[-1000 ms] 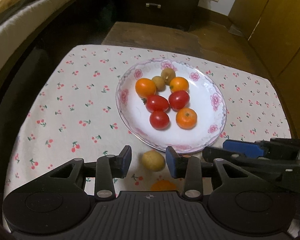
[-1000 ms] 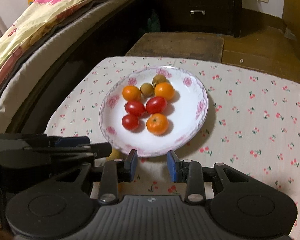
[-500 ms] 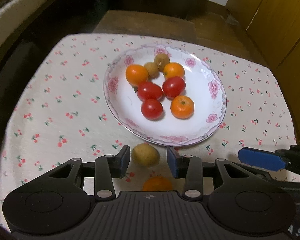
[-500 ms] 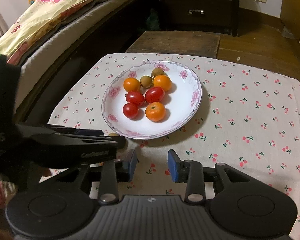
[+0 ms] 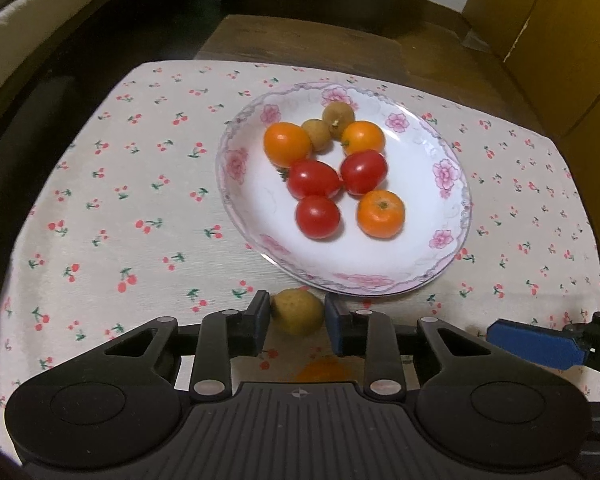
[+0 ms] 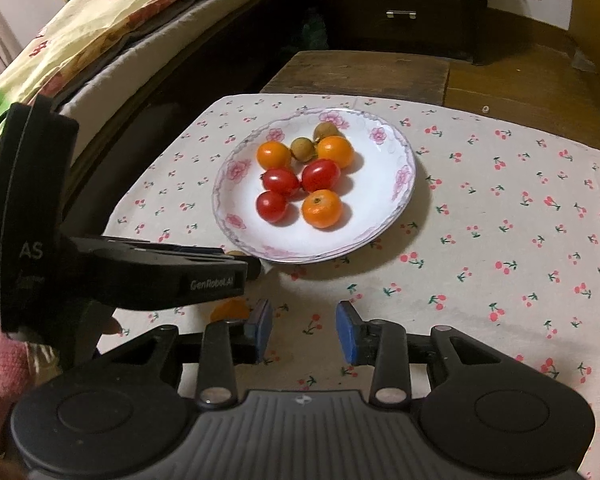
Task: Organize fruits
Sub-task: 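Grasp the brown kiwi with the left tool while the right tool grasps the last mandarin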
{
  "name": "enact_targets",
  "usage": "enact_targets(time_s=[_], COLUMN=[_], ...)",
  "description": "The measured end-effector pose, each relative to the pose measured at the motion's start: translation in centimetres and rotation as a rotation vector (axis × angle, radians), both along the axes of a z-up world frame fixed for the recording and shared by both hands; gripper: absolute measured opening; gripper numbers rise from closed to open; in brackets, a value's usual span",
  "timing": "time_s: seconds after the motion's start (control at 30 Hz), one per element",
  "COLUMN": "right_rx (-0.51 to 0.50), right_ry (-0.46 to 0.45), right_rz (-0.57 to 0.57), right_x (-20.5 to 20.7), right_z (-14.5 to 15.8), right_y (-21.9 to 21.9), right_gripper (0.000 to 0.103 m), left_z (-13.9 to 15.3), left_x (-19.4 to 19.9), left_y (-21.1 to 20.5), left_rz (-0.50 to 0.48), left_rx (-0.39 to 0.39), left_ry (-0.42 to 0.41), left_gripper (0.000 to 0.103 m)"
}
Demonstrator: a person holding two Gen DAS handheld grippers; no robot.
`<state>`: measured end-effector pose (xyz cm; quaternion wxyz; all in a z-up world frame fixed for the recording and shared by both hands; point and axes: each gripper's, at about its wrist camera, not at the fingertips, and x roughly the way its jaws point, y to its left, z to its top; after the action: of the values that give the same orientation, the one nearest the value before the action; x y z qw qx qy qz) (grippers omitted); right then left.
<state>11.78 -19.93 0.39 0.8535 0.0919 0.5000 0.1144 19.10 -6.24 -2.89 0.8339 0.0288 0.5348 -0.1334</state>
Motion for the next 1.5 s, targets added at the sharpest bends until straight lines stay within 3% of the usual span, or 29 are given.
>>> enact_targets(time_s=[0.33, 0.6, 0.87, 1.1, 1.3, 1.5], right_rx=[0.024, 0.049, -0.025, -0.018, 0.027, 0.013], right_ry=[0.022, 0.032, 0.021, 0.028, 0.044, 0.037], right_rz=[0.063, 0.133, 0.146, 0.142, 0.113, 0.126], right_x=[0.2, 0.9, 1.8, 1.8, 2.1, 2.1], right_z=[-0.5, -1.2, -3.0, -3.8, -3.8, -4.1], right_y=[2.4, 5.3, 6.4, 5.7, 5.1, 5.8], right_gripper=[0.038, 0.040, 0.040, 0.040, 0.040, 0.040], left_z=[0.6, 0.6, 0.1, -0.4, 0.3, 0.1], left_x=[-0.9, -1.9, -1.7, -1.6, -0.7, -0.1], left_y=[2.1, 6.0, 5.9, 5.5, 6.0, 5.4], left_rz=[0.003, 0.048, 0.043, 0.046, 0.088, 0.091], left_rx=[0.029, 0.045, 0.038, 0.031, -0.031, -0.012], left_ry=[-0.006, 0.013, 0.025, 0.030, 0.036, 0.020], left_gripper=[0.037, 0.037, 0.039, 0.048, 0.066, 0.064])
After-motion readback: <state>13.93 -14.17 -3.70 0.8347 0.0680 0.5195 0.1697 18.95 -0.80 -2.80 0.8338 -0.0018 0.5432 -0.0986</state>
